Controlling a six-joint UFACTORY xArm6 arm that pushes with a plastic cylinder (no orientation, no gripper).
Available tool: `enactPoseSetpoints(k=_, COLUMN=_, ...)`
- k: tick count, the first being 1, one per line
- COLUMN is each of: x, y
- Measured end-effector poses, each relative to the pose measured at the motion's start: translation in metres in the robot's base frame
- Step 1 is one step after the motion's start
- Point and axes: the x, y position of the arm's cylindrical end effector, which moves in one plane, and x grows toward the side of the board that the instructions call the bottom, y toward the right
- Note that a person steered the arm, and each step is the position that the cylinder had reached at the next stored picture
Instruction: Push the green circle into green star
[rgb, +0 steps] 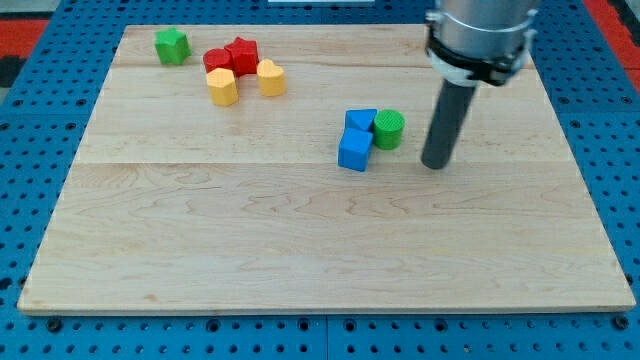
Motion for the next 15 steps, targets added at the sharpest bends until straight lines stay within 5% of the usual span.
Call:
enactPoseSetpoints(k=1, x=-0.049, y=-0.017)
enactPoseSetpoints(k=4, x=-0.096, y=-0.009)
enactPoseSetpoints(k=6, x=-0.098, y=0.011)
enactPoseSetpoints(k=8, x=-0.036, y=0.046)
enactPoseSetpoints(k=11, x=-0.043, y=-0.096)
enactPoseSetpoints(k=15, x=-0.055, y=-0.056)
